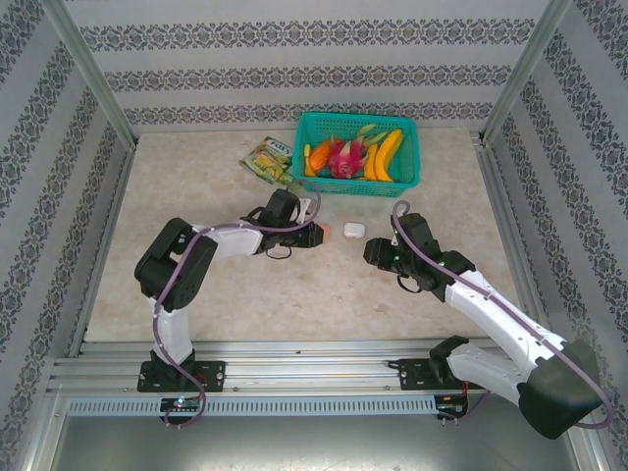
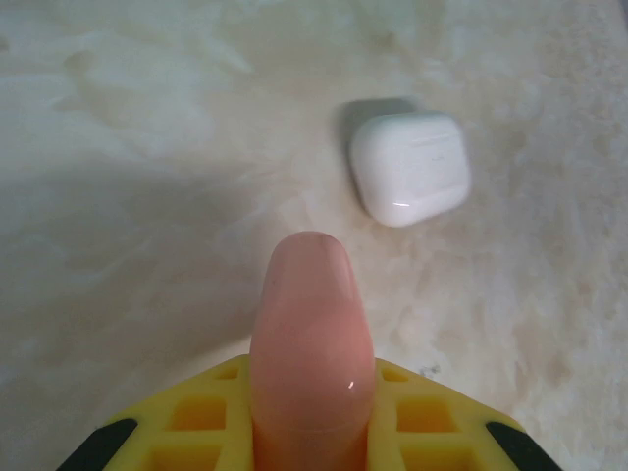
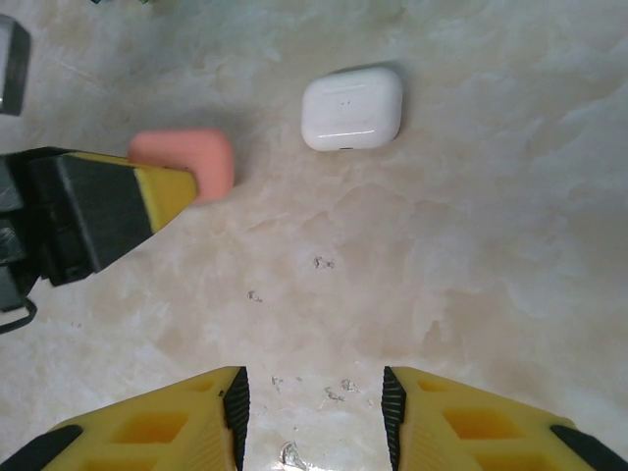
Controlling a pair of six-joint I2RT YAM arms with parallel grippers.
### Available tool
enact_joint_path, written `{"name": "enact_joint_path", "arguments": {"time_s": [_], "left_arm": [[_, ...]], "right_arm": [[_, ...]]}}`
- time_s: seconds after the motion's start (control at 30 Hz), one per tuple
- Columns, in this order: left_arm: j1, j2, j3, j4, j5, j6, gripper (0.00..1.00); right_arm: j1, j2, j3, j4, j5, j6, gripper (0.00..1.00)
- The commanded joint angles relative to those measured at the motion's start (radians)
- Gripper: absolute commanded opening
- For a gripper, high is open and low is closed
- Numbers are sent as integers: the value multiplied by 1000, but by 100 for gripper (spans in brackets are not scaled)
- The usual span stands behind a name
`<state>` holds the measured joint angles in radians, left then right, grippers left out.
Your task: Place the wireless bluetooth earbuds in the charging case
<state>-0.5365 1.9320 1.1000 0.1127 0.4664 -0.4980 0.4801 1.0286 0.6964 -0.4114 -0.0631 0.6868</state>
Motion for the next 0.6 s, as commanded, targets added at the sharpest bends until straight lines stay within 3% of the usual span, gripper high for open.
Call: {"name": "enact_joint_path", "arguments": {"time_s": [0.0,0.37,0.57], "left_arm": [[17,38,72,-87,21,-68,0],[33,117,170,-234,-47,-83,24],[36,106,173,-261,-78,-73,50]], "right_arm": [[2,-18,-20,22,28,19,42],[0,-38,-20,15,36,17,42],[0,-40,-11,8,39,17,42]]}}
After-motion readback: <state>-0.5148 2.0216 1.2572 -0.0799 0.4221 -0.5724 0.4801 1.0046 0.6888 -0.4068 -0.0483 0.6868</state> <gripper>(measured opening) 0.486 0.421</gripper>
